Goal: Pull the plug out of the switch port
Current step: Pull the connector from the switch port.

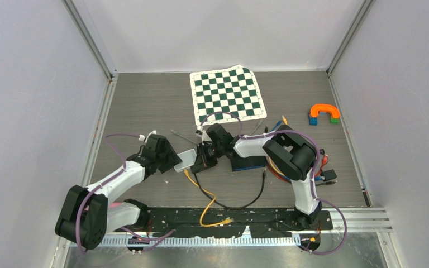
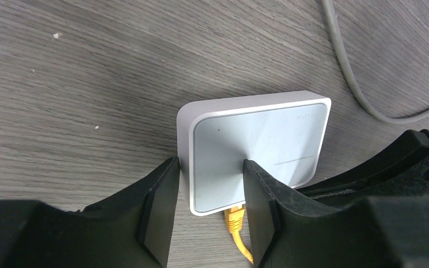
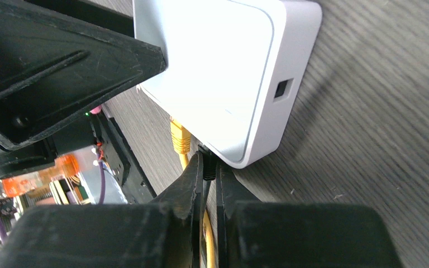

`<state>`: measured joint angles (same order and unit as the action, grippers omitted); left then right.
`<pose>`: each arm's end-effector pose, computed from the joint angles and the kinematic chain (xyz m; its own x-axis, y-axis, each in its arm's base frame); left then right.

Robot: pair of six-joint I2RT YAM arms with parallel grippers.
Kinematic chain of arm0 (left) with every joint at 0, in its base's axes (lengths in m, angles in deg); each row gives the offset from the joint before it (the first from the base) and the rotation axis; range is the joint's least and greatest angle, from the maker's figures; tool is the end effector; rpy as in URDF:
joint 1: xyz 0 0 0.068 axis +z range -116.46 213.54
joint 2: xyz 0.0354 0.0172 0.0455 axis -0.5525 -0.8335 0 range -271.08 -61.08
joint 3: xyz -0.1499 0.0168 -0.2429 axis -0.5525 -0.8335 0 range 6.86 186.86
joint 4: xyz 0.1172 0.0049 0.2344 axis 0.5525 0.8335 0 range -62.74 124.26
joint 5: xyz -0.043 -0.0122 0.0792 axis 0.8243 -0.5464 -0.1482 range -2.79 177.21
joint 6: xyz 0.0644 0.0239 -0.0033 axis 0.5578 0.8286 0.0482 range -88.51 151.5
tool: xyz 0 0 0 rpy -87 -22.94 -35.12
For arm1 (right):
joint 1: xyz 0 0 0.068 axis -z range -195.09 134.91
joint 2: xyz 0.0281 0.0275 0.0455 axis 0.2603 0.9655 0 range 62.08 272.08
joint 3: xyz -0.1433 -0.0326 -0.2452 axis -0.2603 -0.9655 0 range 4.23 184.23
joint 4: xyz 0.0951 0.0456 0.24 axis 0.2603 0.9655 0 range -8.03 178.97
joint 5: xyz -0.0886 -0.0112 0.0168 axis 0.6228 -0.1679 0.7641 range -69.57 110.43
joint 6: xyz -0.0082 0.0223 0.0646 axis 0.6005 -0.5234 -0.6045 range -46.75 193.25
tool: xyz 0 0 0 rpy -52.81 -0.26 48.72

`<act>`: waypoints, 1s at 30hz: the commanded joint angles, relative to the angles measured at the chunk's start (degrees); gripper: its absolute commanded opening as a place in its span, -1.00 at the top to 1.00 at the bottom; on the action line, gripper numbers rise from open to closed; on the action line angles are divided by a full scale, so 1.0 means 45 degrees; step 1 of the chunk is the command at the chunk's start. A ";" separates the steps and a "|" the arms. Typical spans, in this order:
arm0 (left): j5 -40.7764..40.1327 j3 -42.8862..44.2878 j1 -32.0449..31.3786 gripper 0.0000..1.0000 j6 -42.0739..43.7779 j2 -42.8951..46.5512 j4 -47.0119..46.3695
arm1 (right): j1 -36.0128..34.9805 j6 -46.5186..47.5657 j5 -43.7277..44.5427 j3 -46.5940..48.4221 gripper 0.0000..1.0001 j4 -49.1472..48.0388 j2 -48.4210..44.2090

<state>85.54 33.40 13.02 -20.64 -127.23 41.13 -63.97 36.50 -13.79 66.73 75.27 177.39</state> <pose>0.1995 -0.0730 0.1528 -0.7258 -0.5710 -0.3837 -0.3891 0.8007 -0.4555 0.2514 0.3355 0.1184 -0.9058 -0.2854 -0.3131 -0.4211 0.5251 0.7396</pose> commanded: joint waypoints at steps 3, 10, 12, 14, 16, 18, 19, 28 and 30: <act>-0.0440 -0.0017 0.0095 -0.37 0.1082 0.0460 0.0678 | 0.0051 0.0875 0.0098 0.0547 0.90 0.1408 0.0267; -0.1360 0.1026 0.0066 -0.87 0.3285 0.1714 0.2650 | 0.0448 0.1489 0.0776 0.1153 0.90 0.2062 0.0808; -0.1297 0.1480 -0.0064 -0.88 0.4037 0.1836 0.3031 | 0.0567 0.1707 0.0427 0.1424 0.90 0.2173 0.0901; -0.1423 0.1925 -0.0455 -0.88 0.4982 0.1838 0.3269 | 0.0686 0.1718 0.0234 0.1575 0.90 0.2219 0.0946; -0.1284 0.2359 -0.0817 -0.88 0.5812 0.1495 0.3304 | 0.0714 0.1775 0.0196 0.1716 0.90 0.2290 0.0984; -0.1151 0.2951 -0.1124 -0.88 0.6533 0.0684 0.3548 | 0.0730 0.1855 0.0154 0.1858 0.90 0.2424 0.1020; -0.1254 0.3218 -0.1284 -0.87 0.6880 0.0073 0.3794 | 0.0738 0.1858 0.0112 0.1895 0.90 0.2465 0.1047; -0.1739 0.4456 -0.1806 -0.86 0.8502 -0.2146 0.4787 | 0.0746 0.1822 -0.0036 0.1932 0.90 0.2518 0.0939; -0.1575 0.4666 -0.1860 -0.86 0.8671 -0.2359 0.4744 | 0.0736 0.1746 -0.0065 0.1905 0.90 0.2474 0.0907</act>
<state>78.65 50.89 5.11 14.55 -137.13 61.46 -61.02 43.08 -16.28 74.46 83.97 181.02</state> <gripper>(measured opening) 0.931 0.107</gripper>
